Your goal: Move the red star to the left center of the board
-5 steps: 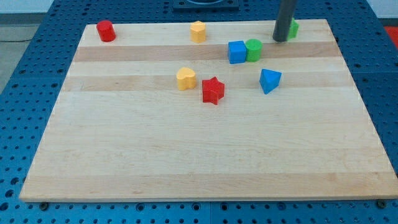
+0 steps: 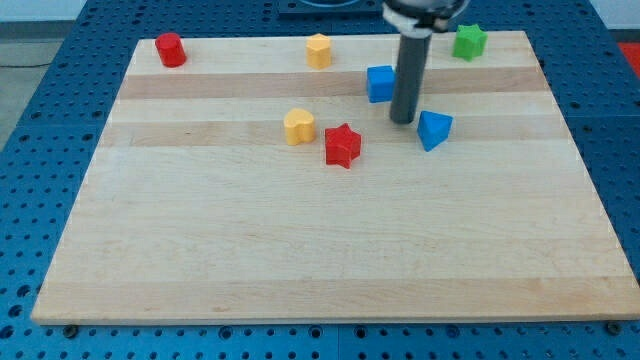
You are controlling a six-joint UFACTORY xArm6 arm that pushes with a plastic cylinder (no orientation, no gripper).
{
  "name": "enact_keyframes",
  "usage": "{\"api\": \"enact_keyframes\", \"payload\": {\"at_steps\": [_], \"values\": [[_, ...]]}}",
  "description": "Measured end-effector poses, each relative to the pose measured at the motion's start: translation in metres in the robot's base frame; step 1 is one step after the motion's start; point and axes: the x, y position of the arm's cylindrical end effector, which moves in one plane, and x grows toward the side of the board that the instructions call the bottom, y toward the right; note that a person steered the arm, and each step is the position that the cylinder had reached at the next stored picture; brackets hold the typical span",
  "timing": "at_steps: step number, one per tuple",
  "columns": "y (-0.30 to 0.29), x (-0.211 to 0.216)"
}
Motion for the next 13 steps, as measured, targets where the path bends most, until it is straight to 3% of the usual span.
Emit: {"api": "enact_keyframes", "payload": {"at_steps": [4, 8, 11, 13], "values": [[-0.175, 0.106], [-0.244, 0.027], [-0.246, 0.000], [-0.285, -0.004]]}}
